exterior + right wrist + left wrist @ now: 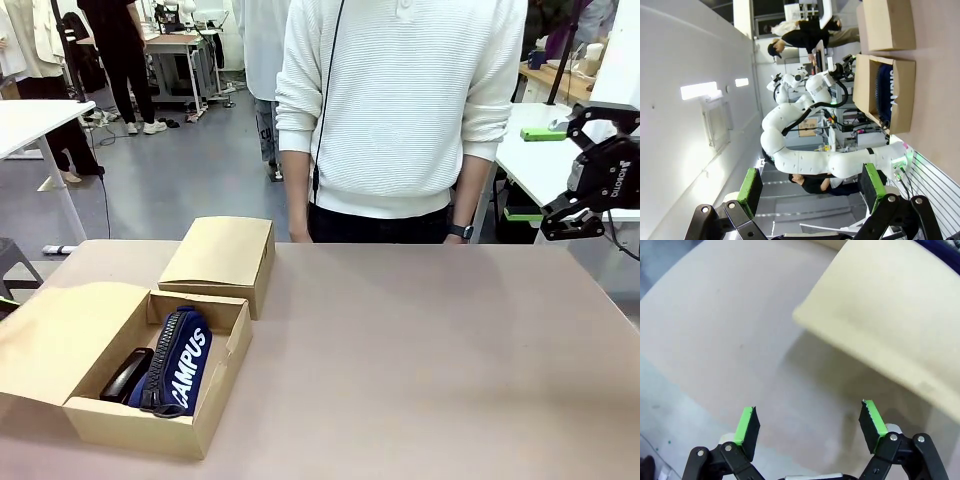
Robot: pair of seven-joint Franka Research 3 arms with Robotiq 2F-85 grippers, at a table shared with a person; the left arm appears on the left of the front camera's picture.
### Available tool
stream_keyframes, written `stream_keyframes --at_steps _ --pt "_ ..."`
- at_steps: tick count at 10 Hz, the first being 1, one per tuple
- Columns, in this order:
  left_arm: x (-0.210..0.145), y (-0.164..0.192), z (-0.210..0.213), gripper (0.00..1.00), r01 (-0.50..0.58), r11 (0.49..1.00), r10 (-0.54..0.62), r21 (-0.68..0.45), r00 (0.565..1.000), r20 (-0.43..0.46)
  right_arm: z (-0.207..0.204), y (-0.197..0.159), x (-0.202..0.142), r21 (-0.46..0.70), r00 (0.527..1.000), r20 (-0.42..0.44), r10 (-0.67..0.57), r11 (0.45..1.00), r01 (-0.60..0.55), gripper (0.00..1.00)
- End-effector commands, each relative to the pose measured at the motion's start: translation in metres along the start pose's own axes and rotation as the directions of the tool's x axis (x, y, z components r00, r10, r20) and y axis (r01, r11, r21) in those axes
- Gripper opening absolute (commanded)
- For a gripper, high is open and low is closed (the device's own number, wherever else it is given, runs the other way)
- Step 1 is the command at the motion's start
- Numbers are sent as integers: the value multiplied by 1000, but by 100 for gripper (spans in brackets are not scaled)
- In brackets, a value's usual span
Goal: Place items inside the box.
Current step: Close the lid of the Mailer Box closest to the robot.
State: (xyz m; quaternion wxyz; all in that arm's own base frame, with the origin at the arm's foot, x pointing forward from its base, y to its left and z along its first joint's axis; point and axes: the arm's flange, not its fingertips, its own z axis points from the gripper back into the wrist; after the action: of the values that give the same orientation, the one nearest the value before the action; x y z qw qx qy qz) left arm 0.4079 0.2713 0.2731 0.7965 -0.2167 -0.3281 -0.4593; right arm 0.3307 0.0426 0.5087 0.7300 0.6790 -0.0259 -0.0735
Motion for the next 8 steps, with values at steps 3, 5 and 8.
stream_keyframes --at_steps 3,5,8 --pt "-14 5 4 100 -56 998 58 35 997 -44 -1 4 0 21 1000 3 6 1000 -6 100" --pt "-9 1 -8 100 -41 999 41 -14 999 -24 -1 4 0 21 1000 3 6 1000 -6 100" --pt "-10 -6 -26 100 -45 995 45 -87 999 0 -1 4 0 21 1000 3 6 1000 -6 100"
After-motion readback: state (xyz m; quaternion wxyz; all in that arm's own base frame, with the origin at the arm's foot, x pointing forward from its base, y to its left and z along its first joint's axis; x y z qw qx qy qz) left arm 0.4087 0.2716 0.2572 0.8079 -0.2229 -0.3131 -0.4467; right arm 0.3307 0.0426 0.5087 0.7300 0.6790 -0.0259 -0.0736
